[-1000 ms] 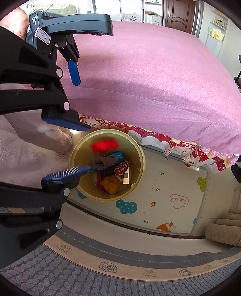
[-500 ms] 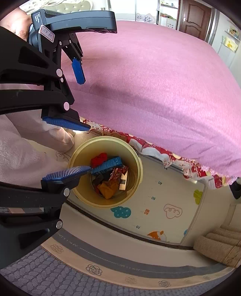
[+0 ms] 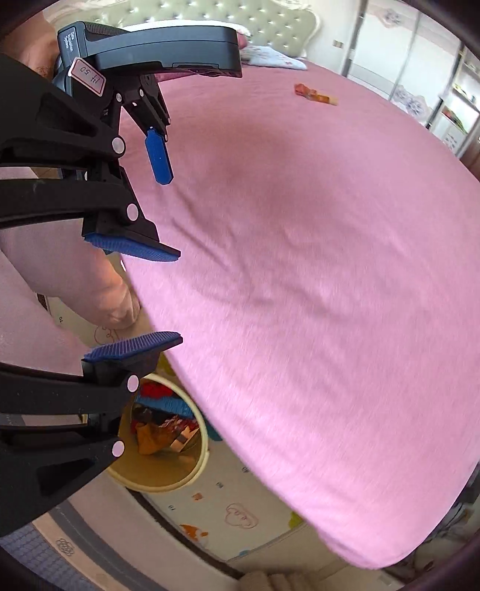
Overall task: Collect trash
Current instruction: 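Move both open tools back over the bed toward the last two items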
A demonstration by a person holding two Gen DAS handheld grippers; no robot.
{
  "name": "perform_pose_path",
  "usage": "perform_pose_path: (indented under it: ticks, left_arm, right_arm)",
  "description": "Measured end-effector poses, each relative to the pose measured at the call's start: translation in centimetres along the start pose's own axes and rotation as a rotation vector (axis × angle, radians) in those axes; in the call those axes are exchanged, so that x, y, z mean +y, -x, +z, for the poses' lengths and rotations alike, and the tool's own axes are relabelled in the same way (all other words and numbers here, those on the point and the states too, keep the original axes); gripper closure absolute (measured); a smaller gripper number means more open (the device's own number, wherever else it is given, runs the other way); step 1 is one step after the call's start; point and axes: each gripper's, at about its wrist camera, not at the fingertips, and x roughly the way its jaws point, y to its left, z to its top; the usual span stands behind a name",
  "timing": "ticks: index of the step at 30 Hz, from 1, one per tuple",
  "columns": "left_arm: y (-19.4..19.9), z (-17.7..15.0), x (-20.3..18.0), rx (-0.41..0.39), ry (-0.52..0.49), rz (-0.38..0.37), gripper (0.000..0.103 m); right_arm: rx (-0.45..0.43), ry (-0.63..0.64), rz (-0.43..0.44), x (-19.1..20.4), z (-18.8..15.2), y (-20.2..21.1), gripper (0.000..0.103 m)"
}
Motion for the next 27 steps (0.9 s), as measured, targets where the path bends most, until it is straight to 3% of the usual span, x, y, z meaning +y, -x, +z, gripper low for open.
perform_pose_path:
  ticks: [13,20,27]
  left_arm:
    - [10.0,1.7,25.9,-0.204,0.377,0.036,0.024]
    - [15.5,5.7,35.4,-0.337,0.514,0.07,0.024]
    - [19.1,10.2,43.2,-0.409,0.616,0.105,0.022]
  right_arm:
    - [0.008,0.295,0.074,23.3,9.5,-7.7,0.064]
    - [0.019,0.427,0.125,33.1,15.9,-11.3,0.064]
    - [0.031,0.531,0.196,41.5,22.4,-15.8,0.064]
